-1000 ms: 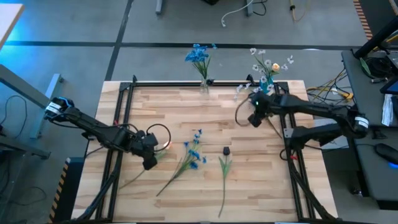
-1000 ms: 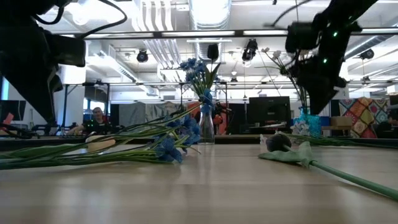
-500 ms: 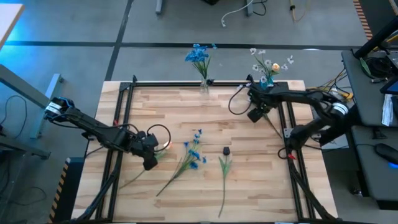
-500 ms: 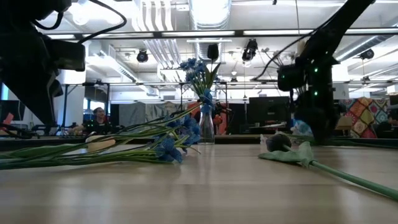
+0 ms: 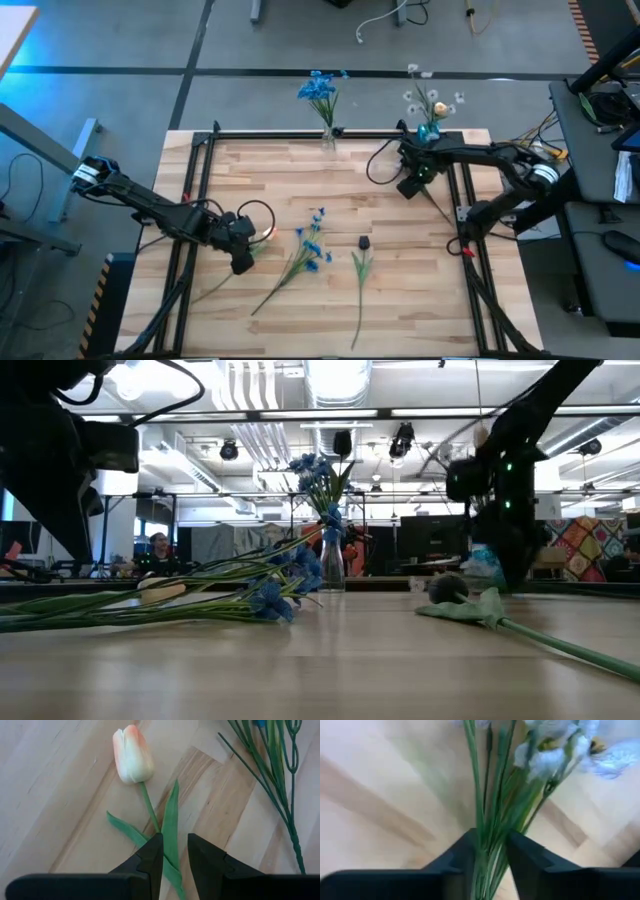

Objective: Sort flowers into vase by color
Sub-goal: Put the white flowers into the blue vase

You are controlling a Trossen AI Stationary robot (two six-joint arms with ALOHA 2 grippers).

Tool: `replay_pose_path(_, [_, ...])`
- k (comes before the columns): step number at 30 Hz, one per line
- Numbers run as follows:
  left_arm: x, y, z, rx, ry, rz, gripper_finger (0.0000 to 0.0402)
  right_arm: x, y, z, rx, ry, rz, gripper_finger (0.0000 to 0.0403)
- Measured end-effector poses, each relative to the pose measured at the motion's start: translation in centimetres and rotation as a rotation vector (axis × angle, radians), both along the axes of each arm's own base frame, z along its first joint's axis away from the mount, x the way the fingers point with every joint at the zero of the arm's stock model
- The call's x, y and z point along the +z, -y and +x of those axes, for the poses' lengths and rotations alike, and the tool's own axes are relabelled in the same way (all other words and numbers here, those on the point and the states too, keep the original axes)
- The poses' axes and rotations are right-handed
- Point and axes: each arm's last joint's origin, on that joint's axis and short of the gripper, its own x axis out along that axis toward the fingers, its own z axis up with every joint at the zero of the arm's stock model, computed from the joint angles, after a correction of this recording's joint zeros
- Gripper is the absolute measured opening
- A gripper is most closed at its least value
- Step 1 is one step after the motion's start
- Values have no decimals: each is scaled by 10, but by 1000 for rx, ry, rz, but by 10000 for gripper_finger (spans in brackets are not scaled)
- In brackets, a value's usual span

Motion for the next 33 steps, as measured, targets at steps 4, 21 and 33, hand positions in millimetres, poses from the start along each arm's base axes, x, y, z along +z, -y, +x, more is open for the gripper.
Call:
replay_pose_path(4, [0,0,1,0,12,-4,75,22,-14,4,59,79,-67,37])
replay_pose_path(21, [12,5,20,-90,270,94,75,140,-95,-37,254,638,-619,18])
replay_pose_path(33, [9,7,29,-113,318,153,75,185,-123,-102,217,936,-1016,18])
